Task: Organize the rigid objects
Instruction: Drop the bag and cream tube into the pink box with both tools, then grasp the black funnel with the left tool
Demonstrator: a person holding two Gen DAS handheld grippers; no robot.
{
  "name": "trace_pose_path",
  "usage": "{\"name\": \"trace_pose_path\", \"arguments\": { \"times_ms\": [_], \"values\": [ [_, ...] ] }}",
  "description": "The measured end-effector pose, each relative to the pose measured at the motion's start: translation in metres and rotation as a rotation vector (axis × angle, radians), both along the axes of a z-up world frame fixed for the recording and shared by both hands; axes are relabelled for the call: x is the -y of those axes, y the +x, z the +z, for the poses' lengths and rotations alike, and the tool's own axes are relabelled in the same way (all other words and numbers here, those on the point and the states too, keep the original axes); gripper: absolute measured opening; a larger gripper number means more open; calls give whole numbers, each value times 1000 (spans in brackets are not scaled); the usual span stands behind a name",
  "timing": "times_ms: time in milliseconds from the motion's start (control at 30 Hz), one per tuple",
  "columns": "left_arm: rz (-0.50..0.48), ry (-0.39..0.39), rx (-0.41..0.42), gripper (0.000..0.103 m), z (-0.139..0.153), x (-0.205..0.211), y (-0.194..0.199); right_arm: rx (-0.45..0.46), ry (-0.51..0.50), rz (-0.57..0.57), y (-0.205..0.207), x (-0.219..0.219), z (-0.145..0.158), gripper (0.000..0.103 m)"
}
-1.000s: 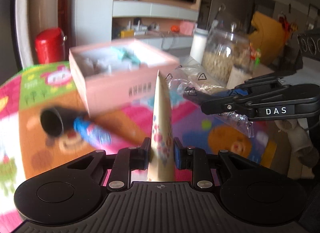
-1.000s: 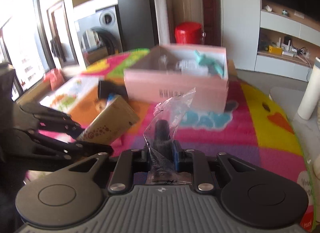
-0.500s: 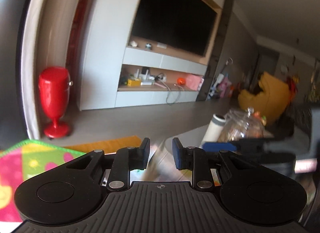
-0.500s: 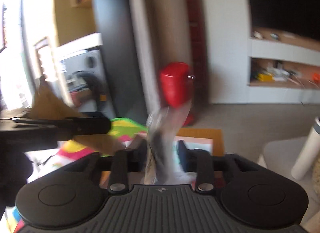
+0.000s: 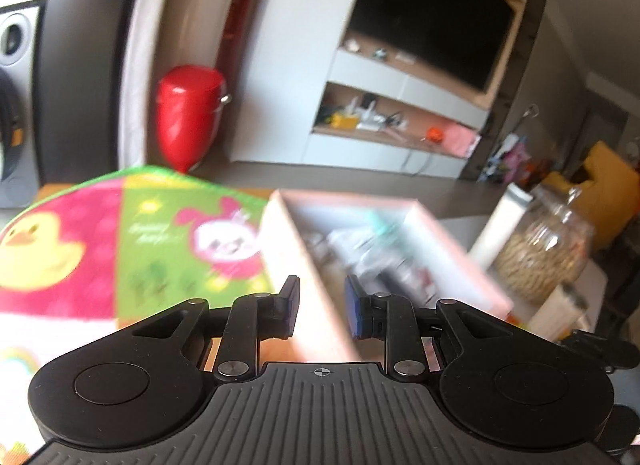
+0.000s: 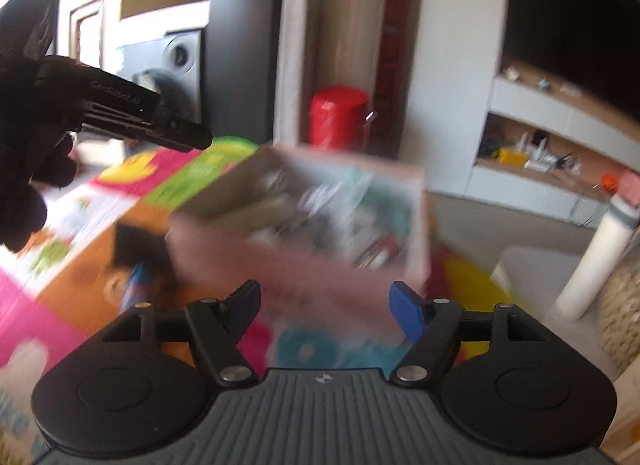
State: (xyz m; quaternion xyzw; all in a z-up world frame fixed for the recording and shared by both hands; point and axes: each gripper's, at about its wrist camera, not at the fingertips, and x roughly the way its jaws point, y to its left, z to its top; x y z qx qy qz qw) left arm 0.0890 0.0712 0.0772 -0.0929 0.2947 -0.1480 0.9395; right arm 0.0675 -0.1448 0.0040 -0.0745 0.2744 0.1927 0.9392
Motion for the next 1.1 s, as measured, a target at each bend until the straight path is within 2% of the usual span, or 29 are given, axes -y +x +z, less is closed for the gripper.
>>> {"name": "trace_pose_path", "arguments": {
  "times_ms": [167,267,367,433,767,1100],
  "values": [
    [62,45,-61,27,-20,-20,1,-86,31,53,-15,-13,-15,72],
    [50,63,-115,27,-29,-24,4,-111,27,69,-21,-21,-23,72],
    [21,50,-140,29,-42,-27,-3,-128,30,71,-24,-23,-28,72],
    [15,38,-136,33,-46,-28,-10,-138,31,62,-23,-23,-31,72],
    [34,8,-91,34,-49,-27,-35,-133,18,57,-24,-27,-34,79],
    [-10,17,-147,51,-57,-17,-40,-127,11,48,-23,-28,-35,82]
  ]
}}
